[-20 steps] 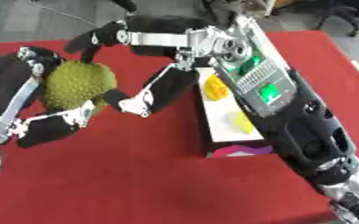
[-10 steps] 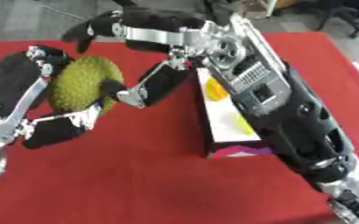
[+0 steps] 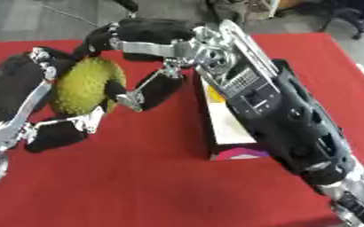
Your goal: Pick up the objects with one hand, pass them to the other hand, and then place them into the box on the other side of the table.
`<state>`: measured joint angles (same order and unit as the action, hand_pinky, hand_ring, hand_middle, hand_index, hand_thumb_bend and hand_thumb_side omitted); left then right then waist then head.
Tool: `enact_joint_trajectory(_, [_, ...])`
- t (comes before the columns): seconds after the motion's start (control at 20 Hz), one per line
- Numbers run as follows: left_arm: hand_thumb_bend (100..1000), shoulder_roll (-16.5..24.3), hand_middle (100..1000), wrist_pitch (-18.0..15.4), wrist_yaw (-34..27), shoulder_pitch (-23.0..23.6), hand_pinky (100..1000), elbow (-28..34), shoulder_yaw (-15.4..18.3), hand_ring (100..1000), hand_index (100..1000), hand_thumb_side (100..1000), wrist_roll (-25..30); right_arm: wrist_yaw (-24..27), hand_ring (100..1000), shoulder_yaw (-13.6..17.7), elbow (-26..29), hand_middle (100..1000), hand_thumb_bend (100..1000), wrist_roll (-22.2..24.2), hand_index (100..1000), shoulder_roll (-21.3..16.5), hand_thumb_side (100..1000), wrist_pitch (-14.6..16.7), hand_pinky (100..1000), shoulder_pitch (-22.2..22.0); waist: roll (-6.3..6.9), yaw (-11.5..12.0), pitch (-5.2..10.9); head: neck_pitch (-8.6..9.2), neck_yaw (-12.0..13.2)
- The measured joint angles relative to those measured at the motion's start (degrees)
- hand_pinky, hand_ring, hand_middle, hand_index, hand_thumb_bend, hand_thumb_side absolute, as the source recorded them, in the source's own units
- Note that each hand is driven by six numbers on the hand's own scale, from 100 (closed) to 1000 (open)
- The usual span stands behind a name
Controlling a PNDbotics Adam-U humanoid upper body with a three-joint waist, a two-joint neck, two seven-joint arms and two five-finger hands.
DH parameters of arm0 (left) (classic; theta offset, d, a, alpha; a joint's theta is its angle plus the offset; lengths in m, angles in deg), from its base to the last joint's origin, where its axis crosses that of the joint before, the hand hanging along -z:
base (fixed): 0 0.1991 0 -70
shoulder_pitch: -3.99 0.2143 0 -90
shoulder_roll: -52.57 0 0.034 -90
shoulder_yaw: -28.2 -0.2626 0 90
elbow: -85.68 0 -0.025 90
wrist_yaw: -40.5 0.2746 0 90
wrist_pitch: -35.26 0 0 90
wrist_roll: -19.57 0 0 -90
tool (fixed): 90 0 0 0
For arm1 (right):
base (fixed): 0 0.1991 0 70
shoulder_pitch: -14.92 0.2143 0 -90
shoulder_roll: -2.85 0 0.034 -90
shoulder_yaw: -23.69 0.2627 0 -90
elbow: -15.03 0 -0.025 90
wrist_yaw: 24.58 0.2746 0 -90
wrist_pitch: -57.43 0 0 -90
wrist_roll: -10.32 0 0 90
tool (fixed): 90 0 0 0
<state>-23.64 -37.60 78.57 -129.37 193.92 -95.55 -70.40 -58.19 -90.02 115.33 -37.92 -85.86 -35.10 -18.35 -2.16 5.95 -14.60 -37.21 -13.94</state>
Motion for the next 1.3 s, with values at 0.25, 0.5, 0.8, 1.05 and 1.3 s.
enact_joint_trajectory(0.25, [100, -0.5, 402, 0.3, 2.5, -0.3, 600, 0.0, 0.1, 468, 534, 315, 1.1, 3.1, 1000, 0.1, -0.3, 179, 100, -5.0, 431, 0.4, 100, -4.7, 841, 0.0, 0.11, 0.0, 0.0, -0.01, -0.1])
enact_joint_trajectory(0.5, [100, -1.0, 378, 2.5, 3.3, -0.5, 581, 0.4, 0.5, 458, 542, 330, -0.1, 6.0, 918, -0.3, -0.3, 148, 100, -13.9, 396, 0.3, 107, -8.1, 760, -0.3, 0.19, -0.2, 0.01, -0.01, -0.2])
enact_joint_trajectory(0.8, [100, -1.4, 368, 5.5, 2.5, -0.6, 566, 1.3, 0.6, 455, 557, 354, -4.0, 4.5, 852, -0.8, 0.4, 144, 100, -22.0, 386, 0.3, 167, -8.5, 729, -0.6, 0.17, -0.3, 0.01, -0.01, -0.2])
enact_joint_trajectory(1.05, [100, -1.5, 397, 6.9, 1.2, -0.6, 582, 1.4, 0.6, 482, 597, 231, -7.6, 4.8, 886, -1.1, 0.5, 146, 100, -23.1, 392, 0.3, 223, -8.0, 736, -0.7, 0.18, -0.3, 0.01, -0.01, -0.2])
enact_joint_trajectory(1.3, [100, -1.9, 582, 8.8, -0.1, -0.6, 694, 1.3, 0.6, 633, 799, 100, -9.3, 7.6, 885, -1.1, 0.3, 107, 100, -21.2, 355, 0.3, 228, -8.4, 740, -0.7, 0.31, -0.4, 0.01, -0.01, -0.3])
